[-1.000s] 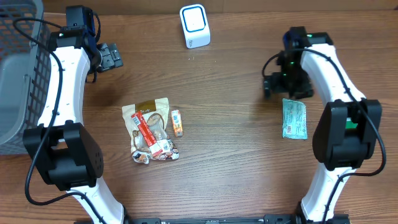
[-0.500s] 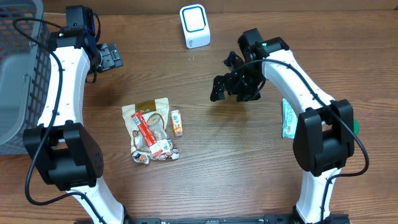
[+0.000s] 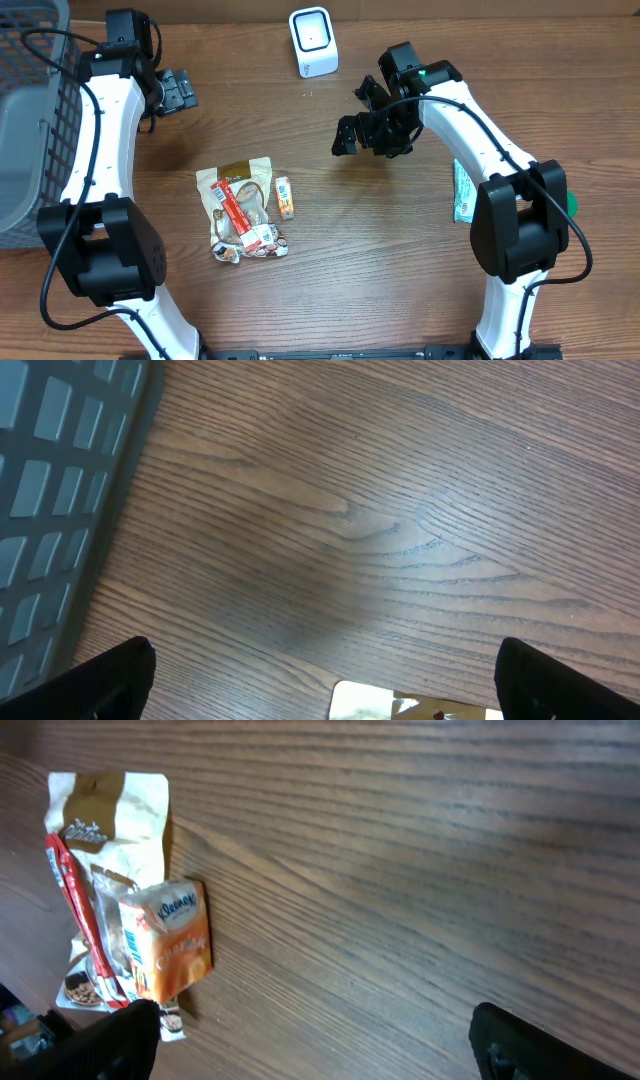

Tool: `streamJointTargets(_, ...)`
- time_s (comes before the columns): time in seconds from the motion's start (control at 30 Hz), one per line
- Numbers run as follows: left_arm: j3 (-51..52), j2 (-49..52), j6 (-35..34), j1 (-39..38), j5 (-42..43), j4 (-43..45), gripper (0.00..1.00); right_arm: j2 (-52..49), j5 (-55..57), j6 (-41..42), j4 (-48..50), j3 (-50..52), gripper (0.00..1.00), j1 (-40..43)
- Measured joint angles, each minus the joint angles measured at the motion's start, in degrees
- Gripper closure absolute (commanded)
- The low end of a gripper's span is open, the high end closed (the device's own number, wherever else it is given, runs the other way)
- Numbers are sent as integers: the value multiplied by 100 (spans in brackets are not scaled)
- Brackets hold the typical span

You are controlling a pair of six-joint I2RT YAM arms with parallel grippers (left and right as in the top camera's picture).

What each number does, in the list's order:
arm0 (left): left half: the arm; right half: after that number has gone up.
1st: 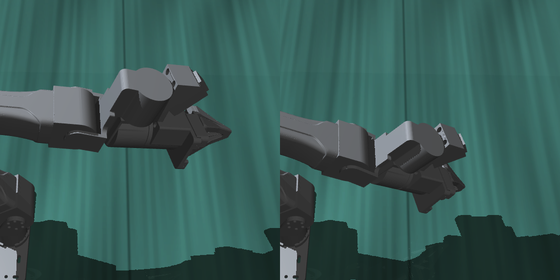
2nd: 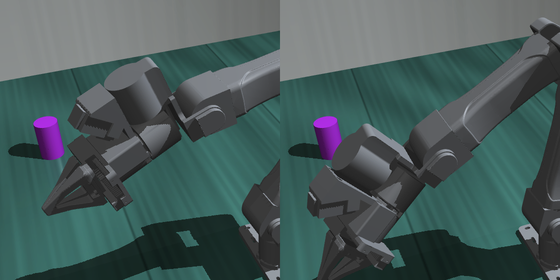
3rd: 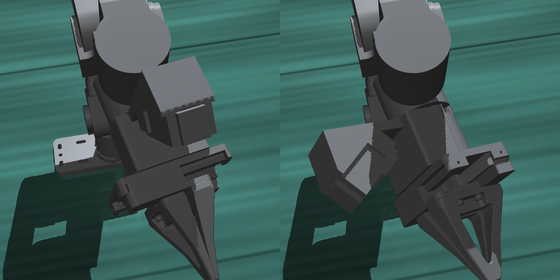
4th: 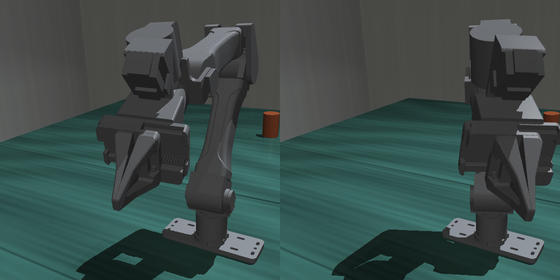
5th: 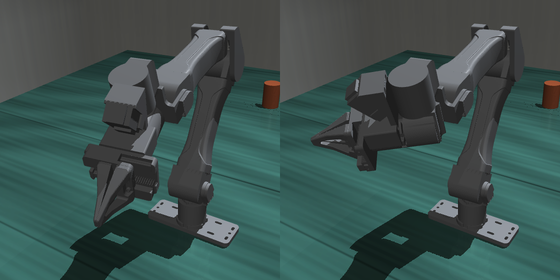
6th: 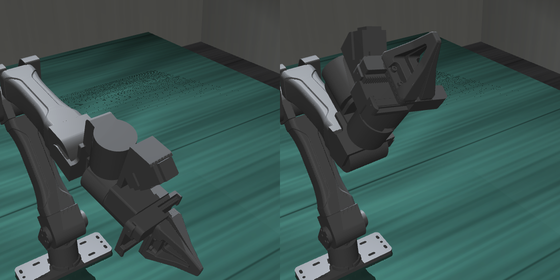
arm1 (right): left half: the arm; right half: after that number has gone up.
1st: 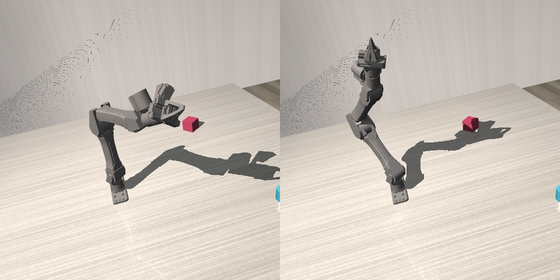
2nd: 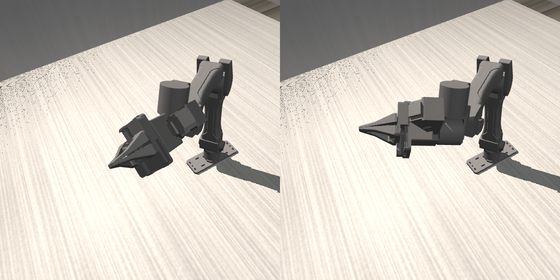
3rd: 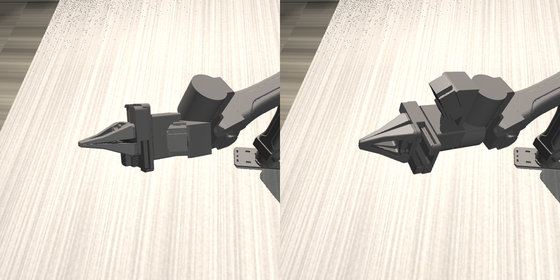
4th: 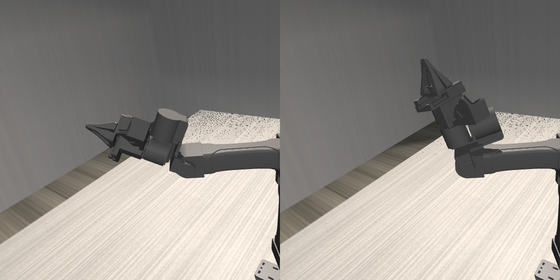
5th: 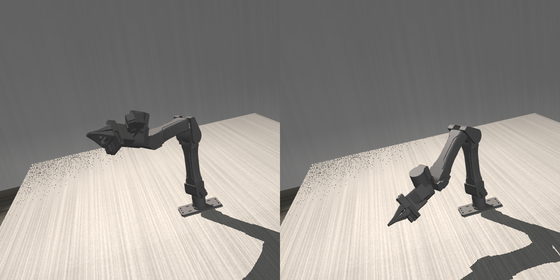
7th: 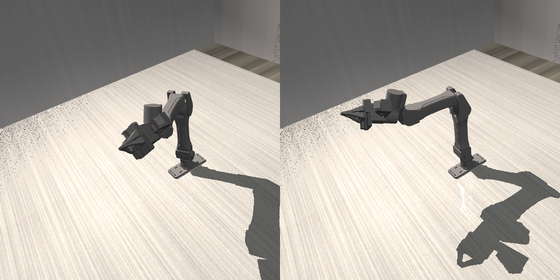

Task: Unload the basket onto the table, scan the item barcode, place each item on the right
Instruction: 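Release the pack and move the right gripper left above the snacks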

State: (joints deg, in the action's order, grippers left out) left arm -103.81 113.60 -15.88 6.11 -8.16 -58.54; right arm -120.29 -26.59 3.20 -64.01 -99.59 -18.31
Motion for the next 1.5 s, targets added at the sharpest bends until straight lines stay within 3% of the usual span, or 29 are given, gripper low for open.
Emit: streamJointTargets(1.5,0,0,0,0,0,0,0,0,-4,4,192,0,0,0)
